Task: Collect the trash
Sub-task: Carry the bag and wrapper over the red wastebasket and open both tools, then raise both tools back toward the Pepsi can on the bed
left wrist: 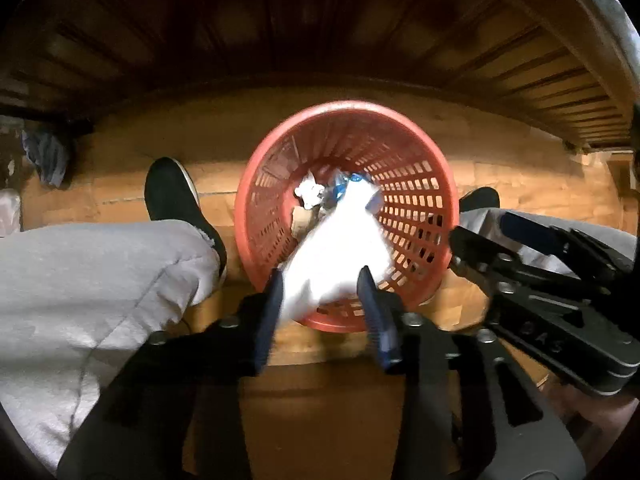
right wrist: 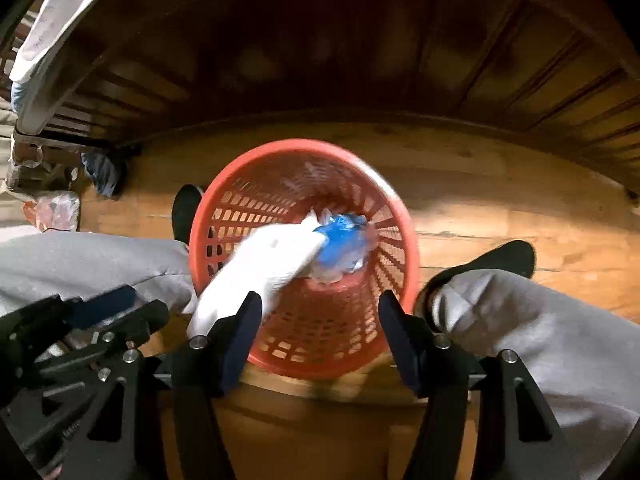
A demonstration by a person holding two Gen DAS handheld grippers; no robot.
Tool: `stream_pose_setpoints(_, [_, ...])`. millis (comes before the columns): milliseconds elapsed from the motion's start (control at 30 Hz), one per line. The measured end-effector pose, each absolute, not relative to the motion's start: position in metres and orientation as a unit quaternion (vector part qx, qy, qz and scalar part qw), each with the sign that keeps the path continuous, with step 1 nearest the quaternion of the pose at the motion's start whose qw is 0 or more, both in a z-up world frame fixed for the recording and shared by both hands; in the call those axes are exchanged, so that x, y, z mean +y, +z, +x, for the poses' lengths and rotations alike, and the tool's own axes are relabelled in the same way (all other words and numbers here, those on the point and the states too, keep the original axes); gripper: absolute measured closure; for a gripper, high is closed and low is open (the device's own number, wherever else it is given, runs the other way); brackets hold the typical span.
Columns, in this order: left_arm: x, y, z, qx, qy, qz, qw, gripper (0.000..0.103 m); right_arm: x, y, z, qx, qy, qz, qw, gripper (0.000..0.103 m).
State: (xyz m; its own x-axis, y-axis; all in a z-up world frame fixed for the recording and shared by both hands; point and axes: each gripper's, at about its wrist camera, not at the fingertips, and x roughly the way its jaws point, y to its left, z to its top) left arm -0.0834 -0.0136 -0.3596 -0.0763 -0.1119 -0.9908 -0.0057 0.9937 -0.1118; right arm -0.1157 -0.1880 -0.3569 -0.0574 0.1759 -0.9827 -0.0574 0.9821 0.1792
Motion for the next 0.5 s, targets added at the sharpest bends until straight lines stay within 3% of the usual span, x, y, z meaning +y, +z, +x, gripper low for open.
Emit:
stream_pose_setpoints(200, [-0.01,-0.303,-0.078,0.685,-0.049,-0.047,0.725,0.054,-0.208,-0.245,-0.084,0.627,0.082,0.073,0.771,0.042])
stream_pose_setpoints(267, [-0.008,-0.265,-0.069,0.641,-0.064,-0.055,0.763,0.047,-0.214,-0.182,-0.069,0.562,0.113,0.062,0.817,0.038])
stream_pose_setpoints(333, [-0.001,-0.217,-0.058,0.579,-0.075,-0.058,0.81,0.032,-0.219,-0.131,-0.05,0.508,0.137,0.048,0.849,0.032])
stream_pose_setpoints(367, [0.002,-0.197,-0.053,0.55,-0.078,-0.055,0.829,0.031,-0.221,-0.111,-0.039,0.486,0.146,0.044,0.861,0.026])
stream_pose_setpoints(500, [0.021,-0.125,-0.018,0.459,-0.063,-0.032,0.886,0.02,-0.223,-0.048,0.042,0.427,0.176,0.033,0.887,0.024])
